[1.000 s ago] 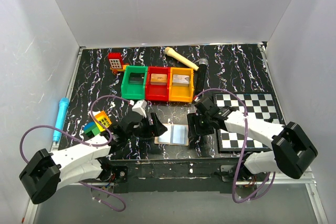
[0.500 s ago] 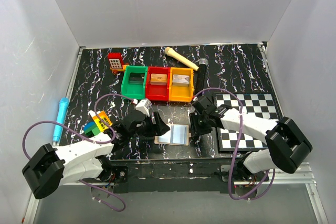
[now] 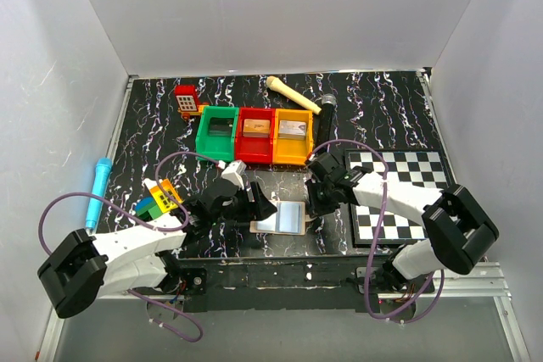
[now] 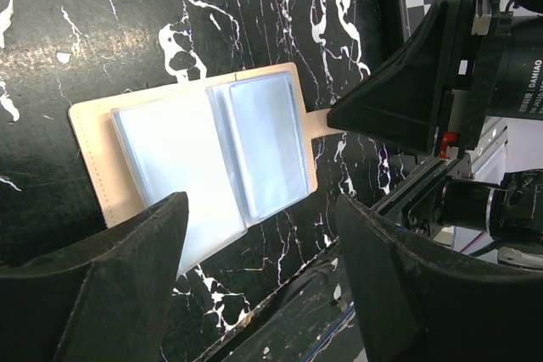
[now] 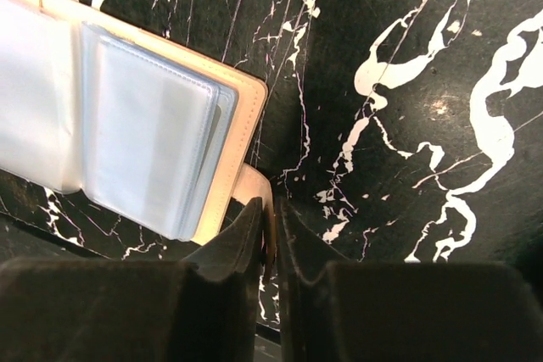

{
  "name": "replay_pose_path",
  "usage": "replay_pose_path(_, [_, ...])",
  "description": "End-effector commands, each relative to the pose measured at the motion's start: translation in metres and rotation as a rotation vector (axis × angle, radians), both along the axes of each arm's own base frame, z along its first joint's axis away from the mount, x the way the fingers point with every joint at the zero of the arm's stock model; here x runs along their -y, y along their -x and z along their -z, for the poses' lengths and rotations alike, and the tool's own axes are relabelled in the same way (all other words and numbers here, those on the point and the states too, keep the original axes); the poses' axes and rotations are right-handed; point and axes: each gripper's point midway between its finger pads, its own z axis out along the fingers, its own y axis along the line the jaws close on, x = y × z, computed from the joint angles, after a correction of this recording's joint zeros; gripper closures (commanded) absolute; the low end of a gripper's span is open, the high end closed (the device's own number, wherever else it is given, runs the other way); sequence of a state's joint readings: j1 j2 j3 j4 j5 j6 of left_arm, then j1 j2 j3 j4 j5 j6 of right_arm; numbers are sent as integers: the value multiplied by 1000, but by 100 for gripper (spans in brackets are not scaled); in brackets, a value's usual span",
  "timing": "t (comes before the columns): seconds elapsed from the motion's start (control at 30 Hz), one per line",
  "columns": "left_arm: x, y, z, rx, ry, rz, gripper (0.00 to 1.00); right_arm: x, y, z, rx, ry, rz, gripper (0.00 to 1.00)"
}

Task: Take the credit cards out of the card holder
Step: Remove the credit card from the card holder.

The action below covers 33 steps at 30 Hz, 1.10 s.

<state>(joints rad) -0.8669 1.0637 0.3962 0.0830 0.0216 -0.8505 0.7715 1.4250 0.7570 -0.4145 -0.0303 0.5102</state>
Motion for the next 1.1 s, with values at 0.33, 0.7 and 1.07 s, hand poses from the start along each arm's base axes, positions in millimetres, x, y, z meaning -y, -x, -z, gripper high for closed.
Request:
replay_pose_path(0.33, [20,1,-2,-12,9,78,34,-24,14,-55,46,-219,-168,99])
replay_pose_path(0.7, [46,-1,-2,-1,-26,144,36,-31,26,-77,68,-317,-254,99])
replay_pose_path(1.07, [64,4,15,-12,-111,207,37,-26,24,-72,81,-285,-253,99])
